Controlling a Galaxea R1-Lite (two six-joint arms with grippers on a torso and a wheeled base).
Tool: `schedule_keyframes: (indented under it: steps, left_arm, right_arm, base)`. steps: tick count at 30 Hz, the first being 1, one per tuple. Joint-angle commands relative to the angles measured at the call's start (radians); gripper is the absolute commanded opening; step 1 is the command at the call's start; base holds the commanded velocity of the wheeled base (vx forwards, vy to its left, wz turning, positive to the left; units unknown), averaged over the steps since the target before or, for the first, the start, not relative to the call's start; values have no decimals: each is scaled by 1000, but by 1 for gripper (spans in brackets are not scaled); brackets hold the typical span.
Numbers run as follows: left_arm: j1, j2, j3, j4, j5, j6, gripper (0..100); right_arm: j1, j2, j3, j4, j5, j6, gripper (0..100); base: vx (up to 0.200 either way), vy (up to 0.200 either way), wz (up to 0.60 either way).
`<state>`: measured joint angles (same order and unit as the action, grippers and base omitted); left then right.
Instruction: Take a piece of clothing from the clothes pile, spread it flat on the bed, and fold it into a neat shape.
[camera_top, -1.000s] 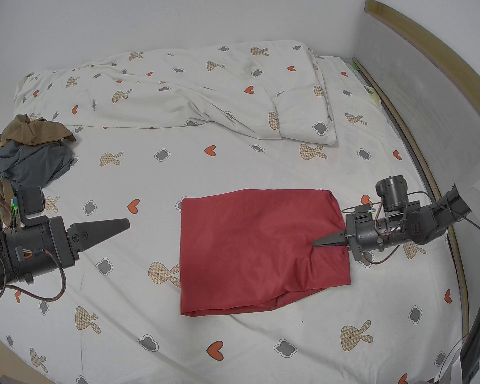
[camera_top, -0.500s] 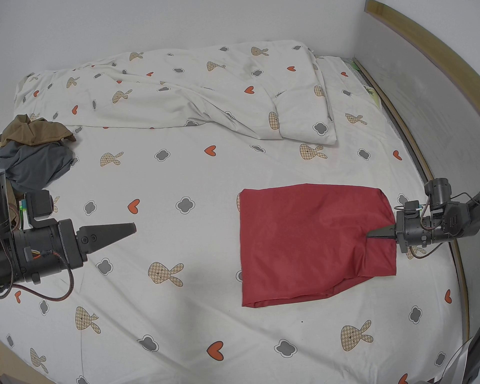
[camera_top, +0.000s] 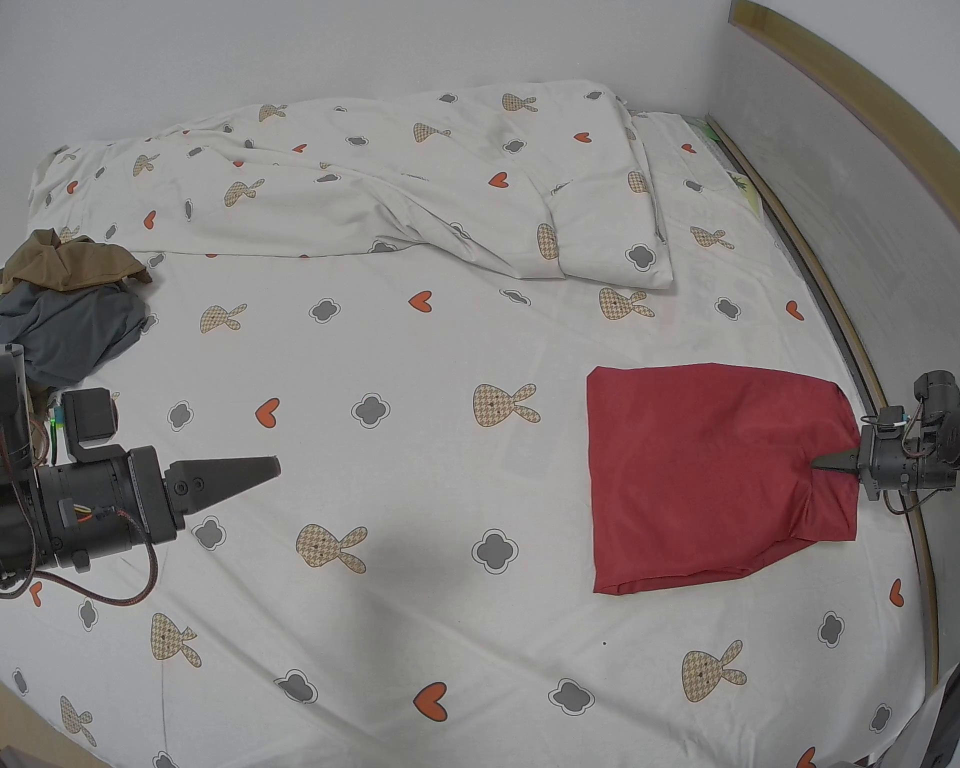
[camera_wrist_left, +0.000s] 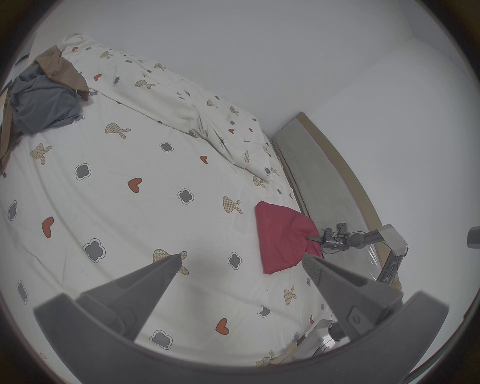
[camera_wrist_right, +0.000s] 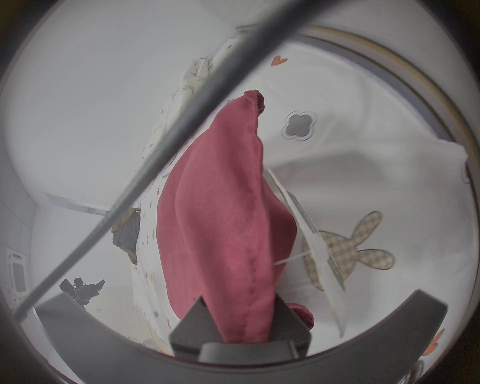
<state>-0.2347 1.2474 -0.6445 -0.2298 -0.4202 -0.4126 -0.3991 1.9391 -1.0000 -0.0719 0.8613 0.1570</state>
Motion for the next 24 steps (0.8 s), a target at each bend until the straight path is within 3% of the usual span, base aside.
schedule_keyframes:
  steps: [1,15,16,24]
  left_arm:
    - [0,15,2,0,0,0,100]
    - [-12,23,8,-2,0,0,100]
    - [-12,23,8,-2,0,0,100]
    - [-12,30,9,-2,0,0,100]
  right_arm:
    - [-61,4,-9,14,1,-22,0]
    - [-93,44,8,12,2,-132,0]
    - [-93,46,8,12,2,-136,100]
    - [-109,-49,14,4,5,-136,100]
  base:
    - [0,0,0]
    - [0,0,0]
    - [0,0,0]
    - [0,0,0]
